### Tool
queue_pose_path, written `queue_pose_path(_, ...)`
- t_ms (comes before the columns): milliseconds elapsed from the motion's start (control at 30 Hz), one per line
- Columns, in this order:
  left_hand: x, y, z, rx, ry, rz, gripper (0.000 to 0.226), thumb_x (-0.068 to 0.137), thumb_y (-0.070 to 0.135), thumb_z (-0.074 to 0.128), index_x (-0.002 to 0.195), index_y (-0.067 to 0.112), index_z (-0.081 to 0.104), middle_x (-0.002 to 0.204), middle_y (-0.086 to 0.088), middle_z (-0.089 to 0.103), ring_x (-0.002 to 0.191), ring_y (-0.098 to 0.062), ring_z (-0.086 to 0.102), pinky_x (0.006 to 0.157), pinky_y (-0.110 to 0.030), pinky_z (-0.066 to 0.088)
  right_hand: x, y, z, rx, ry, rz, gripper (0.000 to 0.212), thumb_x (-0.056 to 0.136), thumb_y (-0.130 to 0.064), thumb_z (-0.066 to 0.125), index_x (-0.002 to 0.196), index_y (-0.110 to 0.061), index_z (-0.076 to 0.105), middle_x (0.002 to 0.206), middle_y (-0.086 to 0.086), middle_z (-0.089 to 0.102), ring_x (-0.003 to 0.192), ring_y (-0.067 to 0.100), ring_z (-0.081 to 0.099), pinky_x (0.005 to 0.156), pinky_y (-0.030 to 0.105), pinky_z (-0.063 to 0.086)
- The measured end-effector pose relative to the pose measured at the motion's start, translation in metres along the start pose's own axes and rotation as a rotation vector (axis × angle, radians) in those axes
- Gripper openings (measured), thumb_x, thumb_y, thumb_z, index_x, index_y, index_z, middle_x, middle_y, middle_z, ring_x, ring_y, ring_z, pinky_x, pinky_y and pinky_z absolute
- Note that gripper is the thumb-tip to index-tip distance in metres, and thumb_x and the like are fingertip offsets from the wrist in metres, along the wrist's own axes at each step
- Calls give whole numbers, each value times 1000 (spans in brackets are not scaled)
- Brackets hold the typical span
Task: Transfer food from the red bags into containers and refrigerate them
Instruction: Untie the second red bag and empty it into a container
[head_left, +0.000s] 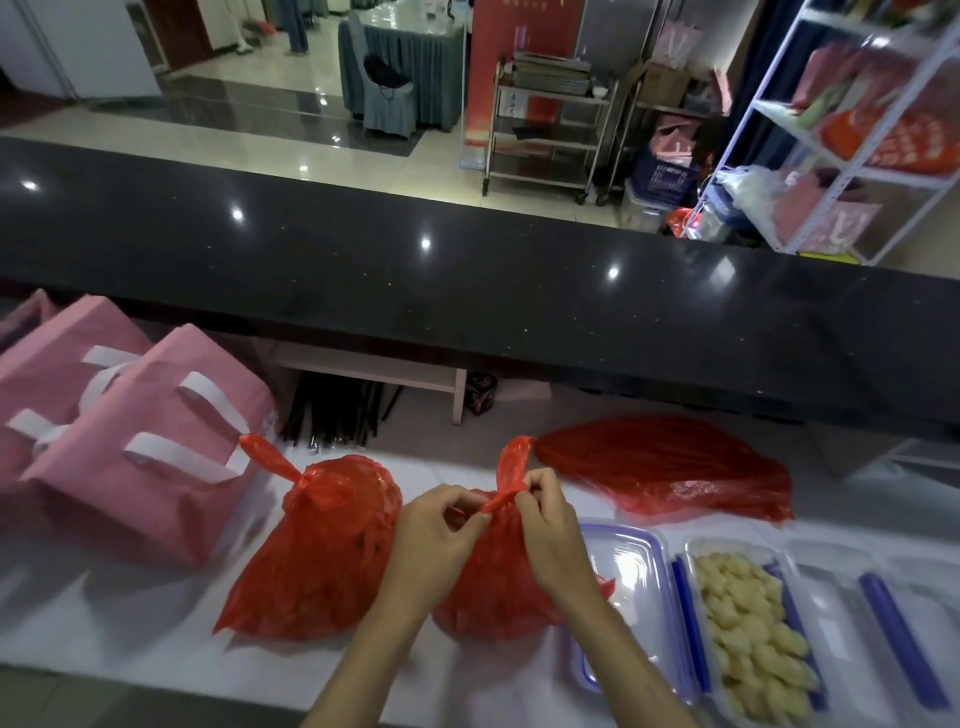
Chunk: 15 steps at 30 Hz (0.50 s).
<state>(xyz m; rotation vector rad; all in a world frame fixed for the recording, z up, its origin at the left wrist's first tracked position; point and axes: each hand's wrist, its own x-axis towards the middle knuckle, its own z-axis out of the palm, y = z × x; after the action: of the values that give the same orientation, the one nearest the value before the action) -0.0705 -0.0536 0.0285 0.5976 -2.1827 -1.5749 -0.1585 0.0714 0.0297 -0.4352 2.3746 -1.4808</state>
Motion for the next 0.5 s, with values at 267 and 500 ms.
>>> queue_pose_path(267, -22, 5, 3, -123, 108, -41, 18, 92, 3, 72, 83, 18, 68, 80, 3, 73, 76, -13, 72, 73, -29, 58, -4, 12, -1, 154, 133, 39, 25, 102, -21, 43, 82, -18, 58, 75, -8, 62, 75, 8, 55, 80, 40, 47)
queue_pose_path(500, -14, 5, 4, 136, 99, -28, 20, 94, 13, 58, 79, 23, 49, 67, -1, 62, 60, -20, 65, 61, -50, 53, -12, 10, -5, -115, 145, -163, 45, 92, -49, 35, 95, -16, 66, 80, 1, 71, 78, 21, 65, 74, 44, 52)
